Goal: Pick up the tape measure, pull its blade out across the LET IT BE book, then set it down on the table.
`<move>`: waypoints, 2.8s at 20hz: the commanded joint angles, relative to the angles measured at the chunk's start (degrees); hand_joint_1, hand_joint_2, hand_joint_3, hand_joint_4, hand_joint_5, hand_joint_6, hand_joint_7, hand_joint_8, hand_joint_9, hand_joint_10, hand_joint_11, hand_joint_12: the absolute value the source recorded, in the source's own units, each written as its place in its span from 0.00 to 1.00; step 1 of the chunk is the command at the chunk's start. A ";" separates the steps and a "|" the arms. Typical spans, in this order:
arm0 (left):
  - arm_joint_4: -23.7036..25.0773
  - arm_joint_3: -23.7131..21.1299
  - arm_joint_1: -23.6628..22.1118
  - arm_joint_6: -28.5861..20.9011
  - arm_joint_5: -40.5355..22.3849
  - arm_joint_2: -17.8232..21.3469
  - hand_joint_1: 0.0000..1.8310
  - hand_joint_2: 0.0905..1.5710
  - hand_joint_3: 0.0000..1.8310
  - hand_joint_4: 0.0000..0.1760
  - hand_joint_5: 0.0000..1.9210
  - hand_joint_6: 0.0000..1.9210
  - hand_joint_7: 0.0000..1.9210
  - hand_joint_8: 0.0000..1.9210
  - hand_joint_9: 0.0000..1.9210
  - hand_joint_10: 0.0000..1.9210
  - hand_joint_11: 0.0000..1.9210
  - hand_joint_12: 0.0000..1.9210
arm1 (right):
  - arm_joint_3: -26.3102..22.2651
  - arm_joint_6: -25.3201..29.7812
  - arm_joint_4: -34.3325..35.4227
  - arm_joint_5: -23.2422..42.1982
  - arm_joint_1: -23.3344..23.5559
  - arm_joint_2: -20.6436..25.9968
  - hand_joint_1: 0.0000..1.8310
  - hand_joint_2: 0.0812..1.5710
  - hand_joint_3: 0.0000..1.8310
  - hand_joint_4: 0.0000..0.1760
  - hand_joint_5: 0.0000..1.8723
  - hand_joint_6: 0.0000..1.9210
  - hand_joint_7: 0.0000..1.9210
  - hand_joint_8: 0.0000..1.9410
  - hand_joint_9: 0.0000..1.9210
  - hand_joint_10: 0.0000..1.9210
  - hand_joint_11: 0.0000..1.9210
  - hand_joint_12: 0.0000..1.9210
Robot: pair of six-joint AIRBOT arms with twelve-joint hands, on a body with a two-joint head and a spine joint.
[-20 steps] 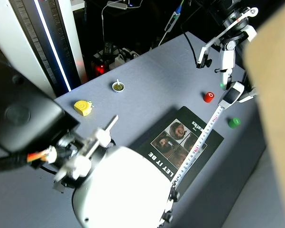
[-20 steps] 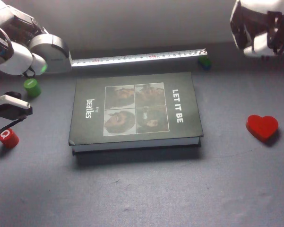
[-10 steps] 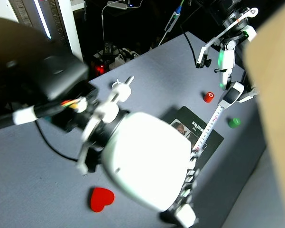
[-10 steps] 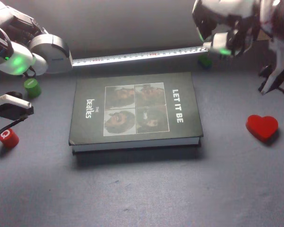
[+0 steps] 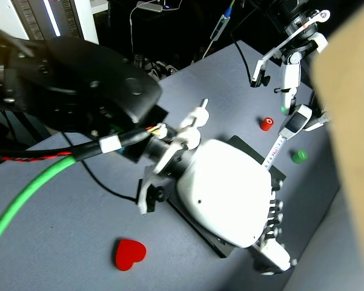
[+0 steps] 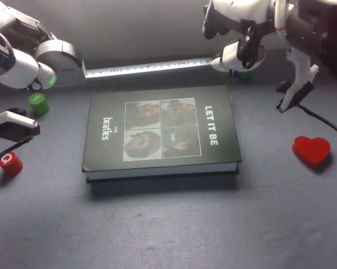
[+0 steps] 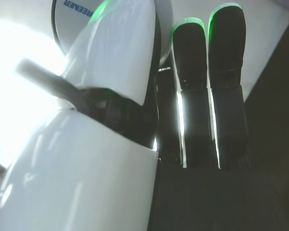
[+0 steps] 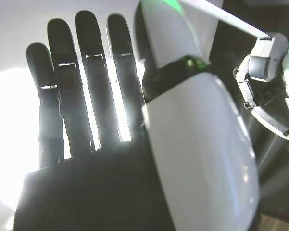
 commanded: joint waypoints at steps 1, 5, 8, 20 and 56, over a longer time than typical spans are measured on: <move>3.05 0.30 -0.84 -0.71 -1.08 -0.01 0.75 0.72 0.00 0.00 0.41 0.56 0.47 0.58 0.44 0.73 0.44 0.64 | 0.58 0.10 -3.05 1.60 0.23 0.15 0.53 0.68 0.00 0.00 0.41 0.00 0.44 0.00 0.39 0.05 0.15 0.56; 3.09 0.35 -0.77 -0.67 -1.11 -0.05 0.75 0.72 0.00 0.00 0.40 0.57 0.47 0.57 0.45 0.72 0.44 0.64 | 2.61 0.10 -2.10 0.71 0.23 -0.81 0.53 0.68 0.00 0.00 0.41 0.00 0.44 0.00 0.39 0.05 0.15 0.56; 3.20 0.50 -0.73 -0.65 -1.11 -0.13 0.74 0.73 0.00 0.00 0.40 0.57 0.47 0.58 0.45 0.73 0.44 0.64 | 3.30 -1.14 0.35 -0.22 0.45 -0.87 0.53 0.68 0.00 0.00 0.41 0.00 0.44 0.00 0.39 0.04 0.15 0.56; 3.40 0.66 -0.65 -0.65 -1.11 -0.20 0.75 0.72 0.00 0.00 0.42 0.55 0.48 0.57 0.45 0.72 0.44 0.63 | 3.69 -2.84 2.43 -0.93 0.42 -0.93 0.53 0.68 0.00 0.00 0.41 0.00 0.44 0.00 0.39 0.04 0.15 0.56; 3.53 0.97 -0.73 -1.22 -1.14 -0.23 0.75 0.72 0.00 0.00 0.42 0.54 0.47 0.59 0.45 0.72 0.45 0.63 | 3.23 -9.83 4.68 -4.66 -0.86 7.75 0.67 0.70 0.00 0.00 0.48 0.52 0.54 0.53 0.48 0.41 0.35 0.67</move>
